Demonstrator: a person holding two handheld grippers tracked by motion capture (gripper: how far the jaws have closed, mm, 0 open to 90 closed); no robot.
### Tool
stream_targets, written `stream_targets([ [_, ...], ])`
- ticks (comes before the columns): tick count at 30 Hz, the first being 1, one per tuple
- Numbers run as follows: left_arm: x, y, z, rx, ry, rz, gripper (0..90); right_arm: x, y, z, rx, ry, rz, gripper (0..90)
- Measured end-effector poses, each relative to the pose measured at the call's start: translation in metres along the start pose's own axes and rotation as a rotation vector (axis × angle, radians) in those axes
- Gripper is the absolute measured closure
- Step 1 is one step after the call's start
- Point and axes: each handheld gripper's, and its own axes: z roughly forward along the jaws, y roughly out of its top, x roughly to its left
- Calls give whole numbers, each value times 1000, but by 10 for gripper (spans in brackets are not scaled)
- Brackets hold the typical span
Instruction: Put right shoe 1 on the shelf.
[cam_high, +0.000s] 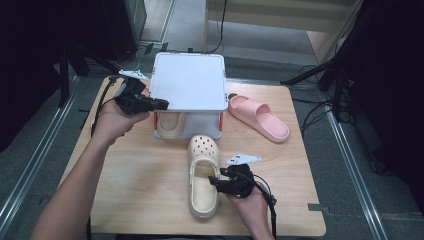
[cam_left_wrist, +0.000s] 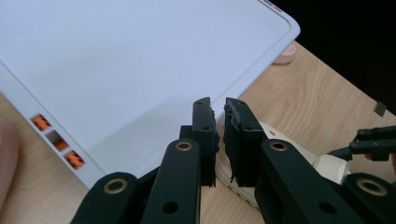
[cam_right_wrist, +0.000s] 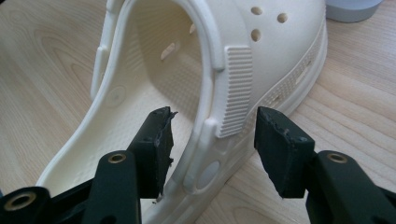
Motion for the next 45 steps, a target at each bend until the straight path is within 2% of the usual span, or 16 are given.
stream_targets([
  [4,11,4,1,-13,22,-23,825,1,-1,4,4,-35,-13,495],
  [8,20,2,5,-5,29,-34,826,0,-1,8,-6,-36,6,493],
  [14,25,-1,9,-7,46,-39,827,1,-2,8,-15,-45,30,524],
  [16,25,-1,9,-10,51,-34,829,1,-2,8,-17,-48,39,538],
  [22,23,-1,11,-14,69,-15,831,-1,-2,5,-40,-48,58,693],
  [25,23,-1,11,-16,71,-13,831,-5,-1,4,-51,-44,68,732],
  [30,20,-1,11,-12,91,6,829,-7,4,2,-48,-83,52,769],
  [34,20,-1,11,-14,87,2,828,-8,11,-1,-55,-87,61,786],
  [39,21,-2,11,-16,78,-7,828,-5,22,-5,-55,-90,32,793],
  [45,20,-2,11,-17,82,-4,825,-5,32,-9,-66,-82,41,795],
])
